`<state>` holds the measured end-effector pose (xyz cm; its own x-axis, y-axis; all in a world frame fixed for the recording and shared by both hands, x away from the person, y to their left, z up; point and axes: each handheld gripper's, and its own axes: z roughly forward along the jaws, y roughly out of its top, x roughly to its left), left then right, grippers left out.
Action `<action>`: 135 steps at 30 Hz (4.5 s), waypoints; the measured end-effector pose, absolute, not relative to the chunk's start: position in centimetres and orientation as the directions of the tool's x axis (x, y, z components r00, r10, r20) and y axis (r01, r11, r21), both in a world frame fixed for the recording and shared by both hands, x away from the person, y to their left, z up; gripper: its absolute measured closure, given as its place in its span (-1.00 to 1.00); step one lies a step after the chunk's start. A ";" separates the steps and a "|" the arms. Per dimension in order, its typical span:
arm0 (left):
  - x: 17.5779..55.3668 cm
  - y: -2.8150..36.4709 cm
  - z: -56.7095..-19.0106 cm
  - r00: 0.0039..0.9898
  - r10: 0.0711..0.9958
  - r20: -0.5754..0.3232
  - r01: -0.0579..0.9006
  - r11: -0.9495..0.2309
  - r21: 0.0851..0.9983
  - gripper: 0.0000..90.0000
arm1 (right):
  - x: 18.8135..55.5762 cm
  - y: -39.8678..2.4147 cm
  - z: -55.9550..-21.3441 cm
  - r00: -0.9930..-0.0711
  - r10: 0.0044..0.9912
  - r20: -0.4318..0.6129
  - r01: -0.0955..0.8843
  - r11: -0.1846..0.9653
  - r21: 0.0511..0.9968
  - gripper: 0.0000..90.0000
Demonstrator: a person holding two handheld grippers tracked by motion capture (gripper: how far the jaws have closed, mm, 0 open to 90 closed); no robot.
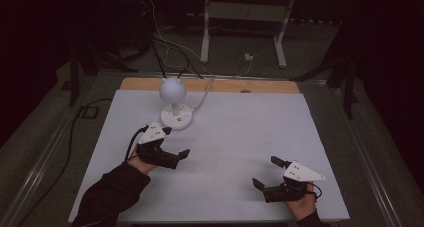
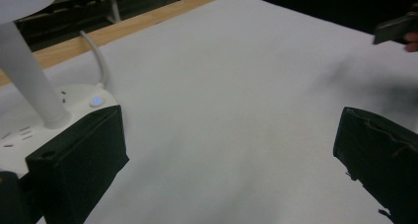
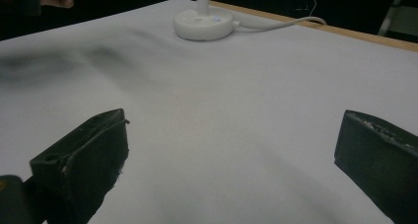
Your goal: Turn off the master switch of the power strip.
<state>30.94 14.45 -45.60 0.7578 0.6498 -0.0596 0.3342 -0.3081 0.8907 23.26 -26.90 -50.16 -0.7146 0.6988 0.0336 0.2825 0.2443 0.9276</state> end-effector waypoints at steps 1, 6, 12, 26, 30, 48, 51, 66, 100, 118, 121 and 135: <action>31.2 14.4 -45.7 0.749 0.660 -0.056 0.335 -0.303 0.892 -0.99 | 23.2 -26.9 -50.2 -0.715 0.699 0.032 0.282 0.245 0.928 -1.00; 32.2 14.1 -46.0 0.702 0.711 -0.039 0.329 -0.276 0.903 -0.99 | 23.3 -26.9 -50.2 -0.715 0.698 0.035 0.284 0.245 0.927 -1.00; 33.5 13.4 -46.2 0.657 0.752 -0.051 0.367 -0.260 0.893 -0.99 | 23.3 -26.9 -50.2 -0.718 0.695 0.040 0.287 0.243 0.927 -1.00; 36.0 11.5 -47.1 0.599 0.801 -0.017 0.395 -0.277 0.876 -0.92 | 23.3 -26.9 -50.2 -0.727 0.685 0.046 0.288 0.243 0.927 -1.00; 36.6 10.9 -47.4 0.577 0.817 0.007 0.395 -0.287 0.873 -0.82 | 23.3 -26.9 -50.2 -0.729 0.682 0.049 0.287 0.241 0.927 -1.00; 38.8 9.8 -47.8 0.493 0.869 0.053 0.390 -0.275 0.879 0.23 | 23.2 -26.8 -50.1 -0.740 0.670 0.057 0.287 0.239 0.928 -1.00; 39.3 9.8 -47.8 0.483 0.875 0.042 0.404 -0.265 0.876 0.47 | 23.2 -26.8 -50.1 -0.742 0.668 0.058 0.287 0.238 0.928 -1.00; 40.9 8.8 -49.3 0.496 0.842 0.212 0.379 -0.429 0.820 1.00 | 23.3 -26.8 -50.2 -0.744 0.666 0.063 0.292 0.239 0.926 -1.00; 42.9 7.7 -51.6 0.458 0.817 0.352 0.396 -0.542 0.741 1.00 | 23.2 -26.9 -50.1 -0.744 0.665 0.059 0.287 0.238 0.928 -1.00; 43.0 7.4 -51.9 0.452 0.815 0.362 0.400 -0.549 0.734 1.00 | 23.3 -26.8 -50.1 -0.747 0.661 0.066 0.296 0.243 0.924 -1.00; 43.1 7.5 -51.8 0.454 0.811 0.368 0.402 -0.555 0.728 1.00 | 23.3 -26.8 -50.1 -0.748 0.660 0.065 0.296 0.245 0.923 -1.00; 43.3 7.4 -51.7 0.465 0.801 0.378 0.407 -0.573 0.712 1.00 | 23.3 -26.8 -50.2 -0.750 0.659 0.064 0.296 0.248 0.923 -1.00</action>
<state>43.26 7.37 -51.70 0.4649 0.8005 0.3782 0.4067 -0.5725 0.7119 23.26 -26.77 -50.17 -0.7499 0.6585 0.0636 0.2958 0.2477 0.9226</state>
